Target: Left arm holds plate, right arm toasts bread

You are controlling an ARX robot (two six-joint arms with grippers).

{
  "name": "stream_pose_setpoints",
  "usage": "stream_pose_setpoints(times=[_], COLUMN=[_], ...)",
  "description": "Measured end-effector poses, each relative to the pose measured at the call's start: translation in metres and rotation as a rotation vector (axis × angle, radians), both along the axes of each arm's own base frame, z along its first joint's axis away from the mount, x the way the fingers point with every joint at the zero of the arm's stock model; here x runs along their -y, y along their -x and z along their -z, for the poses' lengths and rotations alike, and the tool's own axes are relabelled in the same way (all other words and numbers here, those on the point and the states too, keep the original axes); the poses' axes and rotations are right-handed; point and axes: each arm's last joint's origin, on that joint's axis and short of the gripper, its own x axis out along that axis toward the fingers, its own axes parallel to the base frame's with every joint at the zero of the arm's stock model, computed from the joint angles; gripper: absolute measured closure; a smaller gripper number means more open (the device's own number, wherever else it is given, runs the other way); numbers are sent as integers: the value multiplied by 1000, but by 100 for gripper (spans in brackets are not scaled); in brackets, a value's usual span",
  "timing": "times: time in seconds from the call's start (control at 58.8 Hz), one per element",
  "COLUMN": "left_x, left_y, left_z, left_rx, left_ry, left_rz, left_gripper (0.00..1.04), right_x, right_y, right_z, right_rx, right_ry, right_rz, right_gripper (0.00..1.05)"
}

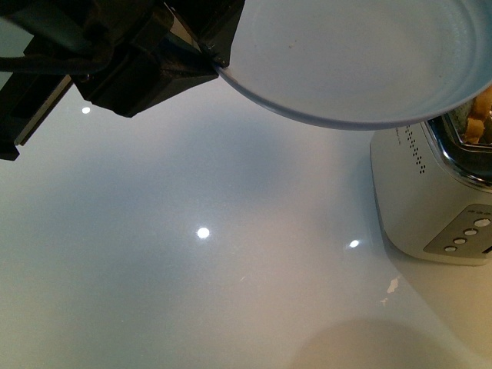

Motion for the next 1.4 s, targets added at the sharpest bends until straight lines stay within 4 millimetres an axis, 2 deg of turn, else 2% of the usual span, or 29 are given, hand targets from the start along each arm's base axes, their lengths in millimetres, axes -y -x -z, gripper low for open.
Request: stream_pose_setpoints(times=[0.46,1.209,1.396], left_x=[0,0,0], left_y=[0,0,0], left_z=[0,0,0], left_rx=[0,0,0], left_ry=[0,0,0], left_rz=[0,0,-1], left_gripper=[102,102,102], right_x=[-1,-1,-1], right_y=[18,36,47], right_z=[13,11,14], right_rx=[15,27,23], right_ry=[-2,-3,-3], right_rz=[4,3,3], right_gripper=[103,103,103])
